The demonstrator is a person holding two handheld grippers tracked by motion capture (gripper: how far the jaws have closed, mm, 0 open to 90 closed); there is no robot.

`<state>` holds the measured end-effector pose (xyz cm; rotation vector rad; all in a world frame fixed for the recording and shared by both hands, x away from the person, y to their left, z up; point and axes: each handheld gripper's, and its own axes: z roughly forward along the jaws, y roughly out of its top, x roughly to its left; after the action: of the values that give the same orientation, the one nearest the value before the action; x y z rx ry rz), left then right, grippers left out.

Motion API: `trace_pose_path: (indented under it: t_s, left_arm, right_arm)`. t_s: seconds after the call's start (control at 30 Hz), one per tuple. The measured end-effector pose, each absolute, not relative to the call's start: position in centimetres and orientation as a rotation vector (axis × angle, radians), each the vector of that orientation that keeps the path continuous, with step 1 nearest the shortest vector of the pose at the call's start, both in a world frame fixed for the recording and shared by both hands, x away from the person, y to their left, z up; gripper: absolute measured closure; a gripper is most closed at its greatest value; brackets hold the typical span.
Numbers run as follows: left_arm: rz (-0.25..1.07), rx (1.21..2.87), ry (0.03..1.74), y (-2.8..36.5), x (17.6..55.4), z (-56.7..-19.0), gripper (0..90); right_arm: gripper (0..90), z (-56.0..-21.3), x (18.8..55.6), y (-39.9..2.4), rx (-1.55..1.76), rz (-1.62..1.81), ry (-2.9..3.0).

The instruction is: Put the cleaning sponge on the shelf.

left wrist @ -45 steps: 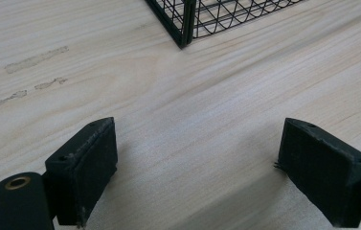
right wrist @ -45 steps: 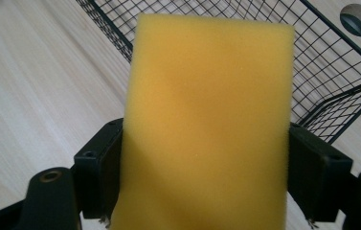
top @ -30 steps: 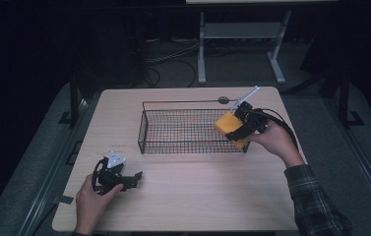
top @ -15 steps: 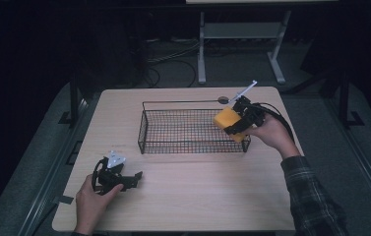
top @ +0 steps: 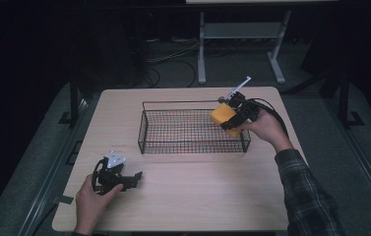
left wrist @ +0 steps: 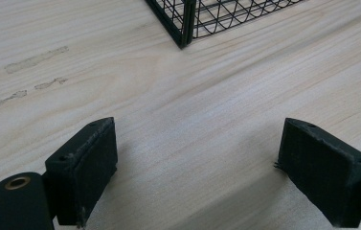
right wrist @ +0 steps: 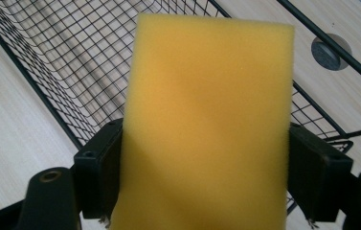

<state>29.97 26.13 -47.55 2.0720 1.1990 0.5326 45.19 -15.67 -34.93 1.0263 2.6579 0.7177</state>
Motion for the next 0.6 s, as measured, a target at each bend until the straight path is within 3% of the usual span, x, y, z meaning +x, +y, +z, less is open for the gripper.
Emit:
trace_pose_path:
  t_s: [0.6]
  left_arm:
    - [0.533, 2.073, 1.199, 26.1, 30.0, -47.5, 12.5]
  right_arm:
    - [23.6, -37.6, 46.8, -15.3, 1.056, 0.689, 2.68]
